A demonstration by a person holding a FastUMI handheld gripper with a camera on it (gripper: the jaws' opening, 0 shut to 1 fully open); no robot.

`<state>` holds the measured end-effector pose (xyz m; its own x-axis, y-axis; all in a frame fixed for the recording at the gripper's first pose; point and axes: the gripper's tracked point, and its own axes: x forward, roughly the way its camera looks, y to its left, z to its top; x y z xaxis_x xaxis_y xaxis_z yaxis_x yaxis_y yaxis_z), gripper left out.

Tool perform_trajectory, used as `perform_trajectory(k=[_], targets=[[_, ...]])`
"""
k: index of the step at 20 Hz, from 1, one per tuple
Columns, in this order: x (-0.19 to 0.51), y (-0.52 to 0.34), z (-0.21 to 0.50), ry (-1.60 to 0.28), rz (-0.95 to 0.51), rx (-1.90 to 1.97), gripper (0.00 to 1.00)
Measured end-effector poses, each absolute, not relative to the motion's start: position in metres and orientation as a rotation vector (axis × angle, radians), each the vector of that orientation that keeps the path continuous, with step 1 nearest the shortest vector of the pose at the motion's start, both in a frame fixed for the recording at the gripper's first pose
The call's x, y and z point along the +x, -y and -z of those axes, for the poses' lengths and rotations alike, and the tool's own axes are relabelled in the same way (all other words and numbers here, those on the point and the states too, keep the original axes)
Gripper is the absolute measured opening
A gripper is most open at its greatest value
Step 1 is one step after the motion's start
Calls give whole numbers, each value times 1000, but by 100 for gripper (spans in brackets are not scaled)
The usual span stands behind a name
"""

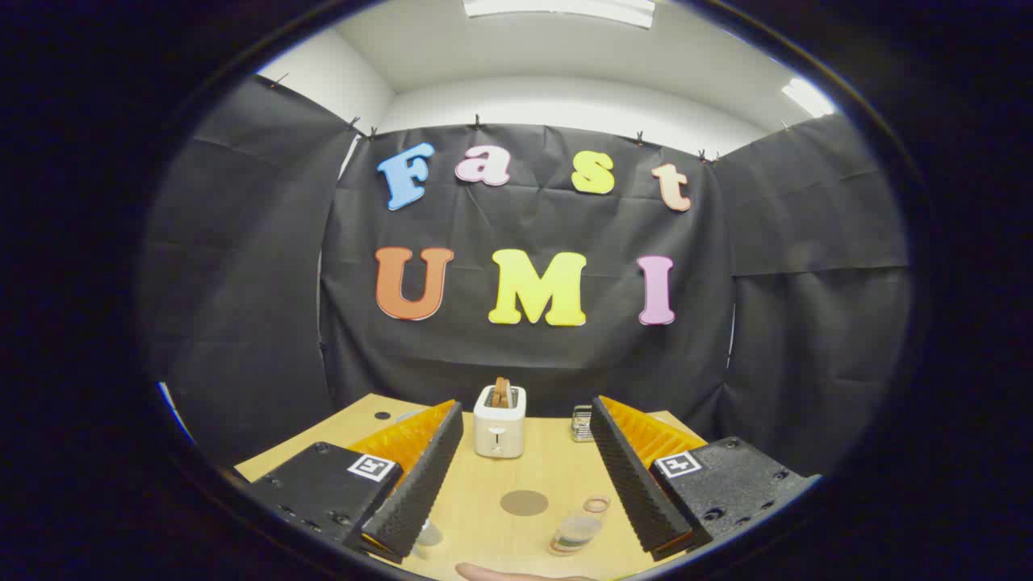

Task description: Take the bottle from table, then pour the juice into the cup, finally place the bottle on the coaster

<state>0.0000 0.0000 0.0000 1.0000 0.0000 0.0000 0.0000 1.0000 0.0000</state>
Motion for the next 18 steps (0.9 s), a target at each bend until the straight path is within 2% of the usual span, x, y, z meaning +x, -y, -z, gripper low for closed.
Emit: perform_trajectory(k=[18], targets=[[-13, 17, -1, 45, -3, 51, 100]])
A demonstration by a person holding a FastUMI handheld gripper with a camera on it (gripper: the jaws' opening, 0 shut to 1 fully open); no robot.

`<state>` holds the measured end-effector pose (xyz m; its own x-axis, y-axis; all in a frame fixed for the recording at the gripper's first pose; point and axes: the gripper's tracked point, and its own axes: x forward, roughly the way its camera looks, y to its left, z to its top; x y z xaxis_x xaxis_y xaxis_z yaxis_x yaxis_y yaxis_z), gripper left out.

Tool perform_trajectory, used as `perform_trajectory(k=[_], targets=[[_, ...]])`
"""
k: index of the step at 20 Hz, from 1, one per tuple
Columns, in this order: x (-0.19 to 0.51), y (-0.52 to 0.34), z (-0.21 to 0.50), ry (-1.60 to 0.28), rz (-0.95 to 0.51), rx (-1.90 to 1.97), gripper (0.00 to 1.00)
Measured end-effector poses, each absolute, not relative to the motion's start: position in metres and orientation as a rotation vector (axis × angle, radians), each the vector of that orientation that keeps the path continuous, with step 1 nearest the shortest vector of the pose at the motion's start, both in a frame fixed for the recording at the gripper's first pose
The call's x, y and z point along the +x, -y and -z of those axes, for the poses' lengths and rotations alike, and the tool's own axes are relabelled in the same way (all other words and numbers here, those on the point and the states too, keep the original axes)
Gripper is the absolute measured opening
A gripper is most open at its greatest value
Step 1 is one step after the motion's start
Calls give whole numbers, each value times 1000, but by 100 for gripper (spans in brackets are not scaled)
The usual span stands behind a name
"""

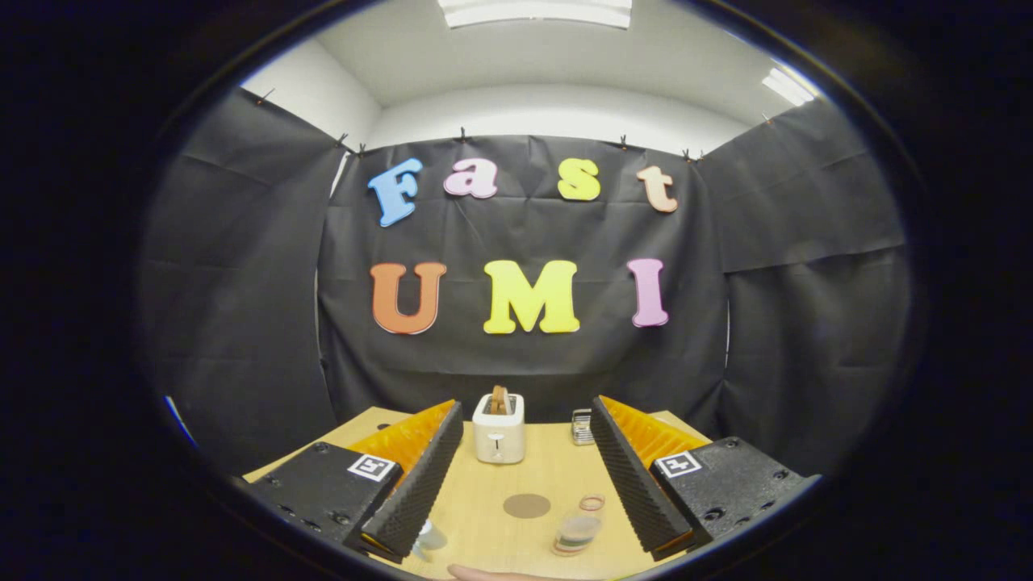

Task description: Take the bottle from table, then pour the juice into the cup, finally place the bottle on the coaster

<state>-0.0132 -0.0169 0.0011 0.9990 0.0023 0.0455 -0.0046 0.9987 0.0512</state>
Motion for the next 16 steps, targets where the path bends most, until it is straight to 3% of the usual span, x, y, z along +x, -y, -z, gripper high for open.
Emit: perform_trajectory(k=[16], targets=[[-17, 24, 9, 64, -1, 33, 100]])
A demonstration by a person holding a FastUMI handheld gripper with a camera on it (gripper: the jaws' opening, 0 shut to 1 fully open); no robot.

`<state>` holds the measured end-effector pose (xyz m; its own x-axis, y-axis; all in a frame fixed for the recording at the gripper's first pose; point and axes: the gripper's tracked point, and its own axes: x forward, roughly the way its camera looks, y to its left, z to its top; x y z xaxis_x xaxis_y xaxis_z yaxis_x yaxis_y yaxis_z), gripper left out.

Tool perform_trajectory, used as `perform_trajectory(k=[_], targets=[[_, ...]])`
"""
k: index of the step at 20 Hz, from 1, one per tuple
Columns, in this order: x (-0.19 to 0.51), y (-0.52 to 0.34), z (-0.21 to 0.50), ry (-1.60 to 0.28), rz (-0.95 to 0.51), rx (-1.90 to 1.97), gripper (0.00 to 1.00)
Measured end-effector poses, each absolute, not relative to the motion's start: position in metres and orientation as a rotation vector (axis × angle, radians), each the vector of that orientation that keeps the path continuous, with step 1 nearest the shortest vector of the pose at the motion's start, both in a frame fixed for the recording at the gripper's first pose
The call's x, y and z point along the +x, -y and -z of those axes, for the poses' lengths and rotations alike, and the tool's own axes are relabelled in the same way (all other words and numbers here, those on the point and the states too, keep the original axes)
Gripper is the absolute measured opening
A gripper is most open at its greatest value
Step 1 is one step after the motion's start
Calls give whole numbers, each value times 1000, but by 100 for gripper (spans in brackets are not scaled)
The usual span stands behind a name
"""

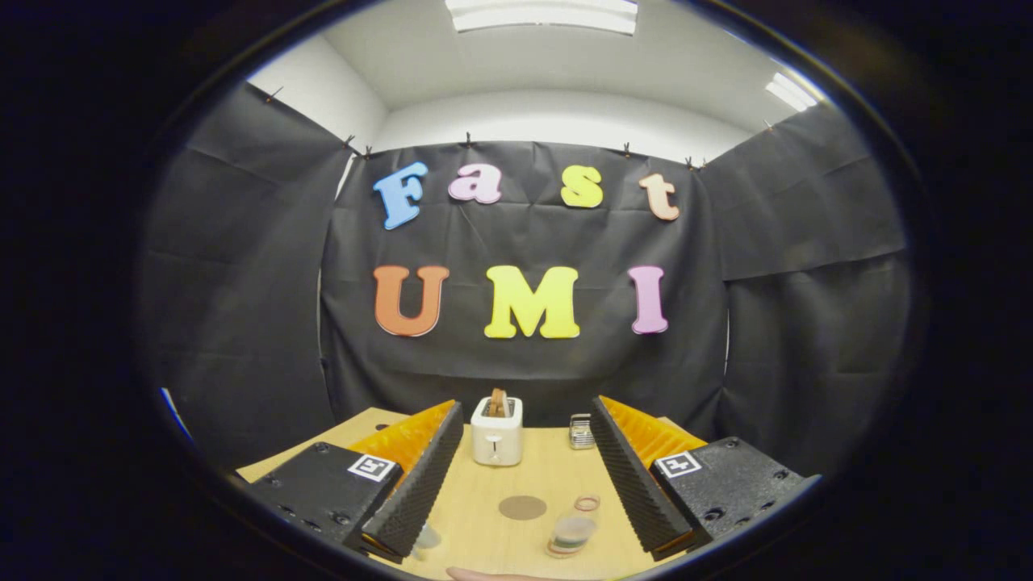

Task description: Take the bottle from table, then pour the juice into the cup, finally place the bottle on the coaster

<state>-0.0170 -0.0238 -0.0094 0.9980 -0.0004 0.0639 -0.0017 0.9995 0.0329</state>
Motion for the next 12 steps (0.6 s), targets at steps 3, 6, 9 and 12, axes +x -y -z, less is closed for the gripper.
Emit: perform_trajectory(k=[3, 6, 9, 12], targets=[[-12, 32, 23, 57, 12, 29, 100], [-7, 37, 39, 53, 9, 21, 100], [1, 43, 61, 27, 4, 32, 100], [9, 54, 80, 9, 19, 43, 100]])
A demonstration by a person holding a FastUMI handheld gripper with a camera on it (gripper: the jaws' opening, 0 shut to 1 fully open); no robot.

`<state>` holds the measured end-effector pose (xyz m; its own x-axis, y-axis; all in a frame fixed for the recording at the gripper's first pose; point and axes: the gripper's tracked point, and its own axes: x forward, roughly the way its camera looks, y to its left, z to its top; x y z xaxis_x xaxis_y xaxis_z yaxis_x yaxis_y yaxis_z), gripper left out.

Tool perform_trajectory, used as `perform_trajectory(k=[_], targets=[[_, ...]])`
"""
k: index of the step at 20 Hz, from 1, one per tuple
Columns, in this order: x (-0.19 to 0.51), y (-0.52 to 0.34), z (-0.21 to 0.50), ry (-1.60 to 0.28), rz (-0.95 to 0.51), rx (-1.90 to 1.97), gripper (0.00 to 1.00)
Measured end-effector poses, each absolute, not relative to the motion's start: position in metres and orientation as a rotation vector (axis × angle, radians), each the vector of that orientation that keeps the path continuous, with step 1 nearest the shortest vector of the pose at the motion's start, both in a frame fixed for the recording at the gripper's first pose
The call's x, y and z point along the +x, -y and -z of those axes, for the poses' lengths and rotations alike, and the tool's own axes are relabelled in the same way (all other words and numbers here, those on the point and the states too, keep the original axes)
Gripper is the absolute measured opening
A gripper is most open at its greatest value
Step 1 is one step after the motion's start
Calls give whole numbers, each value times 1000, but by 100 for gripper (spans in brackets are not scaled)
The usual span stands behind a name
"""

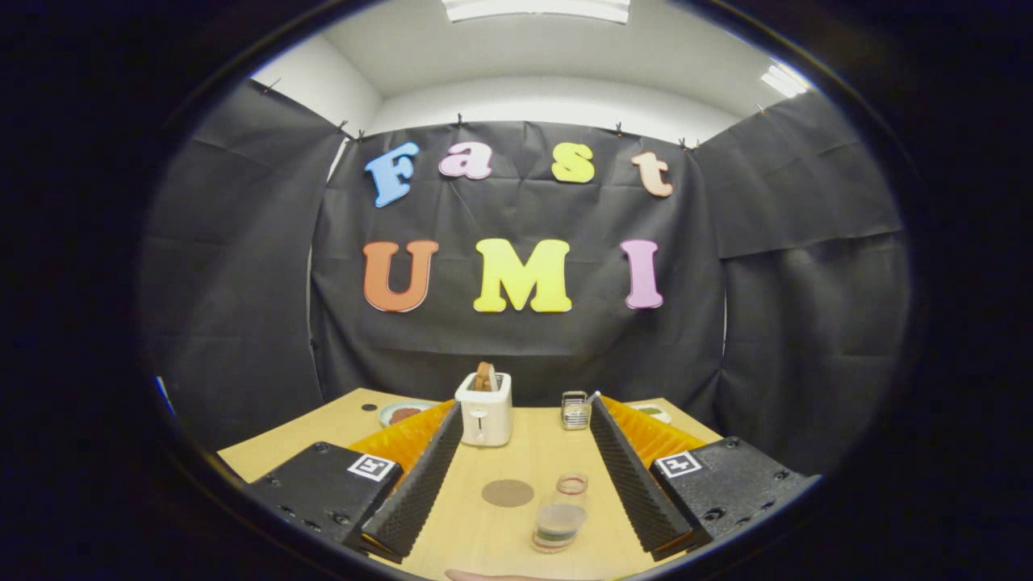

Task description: Take the bottle from table, then pour the juice into the cup, finally place the bottle on the coaster

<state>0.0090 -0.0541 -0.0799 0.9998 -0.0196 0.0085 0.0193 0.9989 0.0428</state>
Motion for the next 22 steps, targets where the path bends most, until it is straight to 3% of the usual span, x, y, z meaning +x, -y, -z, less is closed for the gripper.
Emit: perform_trajectory(k=[22], targets=[[39, 84, 210, -47, 77, 16, 100]])
